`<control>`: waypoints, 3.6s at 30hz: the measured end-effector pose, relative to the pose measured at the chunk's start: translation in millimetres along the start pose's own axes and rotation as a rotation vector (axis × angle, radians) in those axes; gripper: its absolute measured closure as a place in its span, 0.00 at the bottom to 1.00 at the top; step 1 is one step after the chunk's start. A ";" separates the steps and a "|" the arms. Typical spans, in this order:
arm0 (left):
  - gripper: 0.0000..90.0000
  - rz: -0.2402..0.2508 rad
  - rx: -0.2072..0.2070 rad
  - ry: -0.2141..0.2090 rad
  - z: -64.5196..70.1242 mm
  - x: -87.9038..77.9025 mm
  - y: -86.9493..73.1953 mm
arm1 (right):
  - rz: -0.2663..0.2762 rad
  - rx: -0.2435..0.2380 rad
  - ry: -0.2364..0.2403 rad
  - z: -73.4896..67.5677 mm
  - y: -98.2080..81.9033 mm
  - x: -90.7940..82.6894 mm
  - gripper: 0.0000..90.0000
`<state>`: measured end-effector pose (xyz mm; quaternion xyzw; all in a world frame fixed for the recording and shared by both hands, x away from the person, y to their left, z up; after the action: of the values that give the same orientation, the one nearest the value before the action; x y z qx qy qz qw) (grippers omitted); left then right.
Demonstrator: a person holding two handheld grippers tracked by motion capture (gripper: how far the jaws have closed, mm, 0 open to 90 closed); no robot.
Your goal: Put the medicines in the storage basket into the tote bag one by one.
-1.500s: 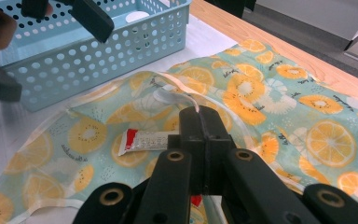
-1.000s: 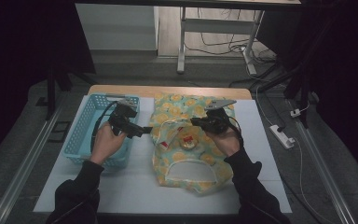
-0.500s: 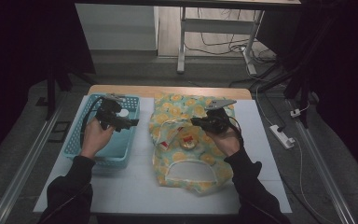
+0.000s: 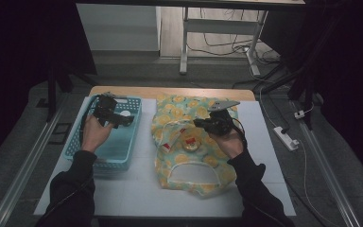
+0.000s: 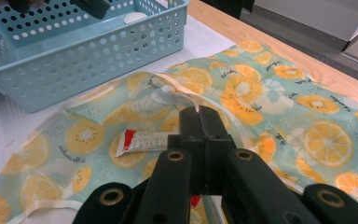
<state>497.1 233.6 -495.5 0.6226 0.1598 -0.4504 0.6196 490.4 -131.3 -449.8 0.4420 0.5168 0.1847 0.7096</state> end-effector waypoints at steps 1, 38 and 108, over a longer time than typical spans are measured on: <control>0.00 -0.003 -0.006 0.001 -1.9 2.0 0.2 | 0.000 0.000 0.000 0.0 0.1 -0.1 1.00; 0.46 -0.128 0.013 0.032 -18.3 39.8 4.0 | 0.005 -0.002 0.001 0.0 0.7 -0.6 1.00; 0.56 -0.021 0.238 -0.197 80.2 -59.5 6.4 | 0.012 -0.004 -0.003 -0.2 1.5 -1.8 1.00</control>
<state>440.5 180.4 -432.4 0.6425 0.0502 -0.5317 0.5495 489.9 -131.7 -447.6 0.4441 0.5126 0.1890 0.7101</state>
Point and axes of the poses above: each handheld gripper's, and its own axes: x roughly forward along the jaws, y roughly out of its top, z roughly to its right, the point moved 4 cm from there along x, roughly forward along the jaws, and after that the axes turned 6 degrees about -x, right-handed, at the moved point
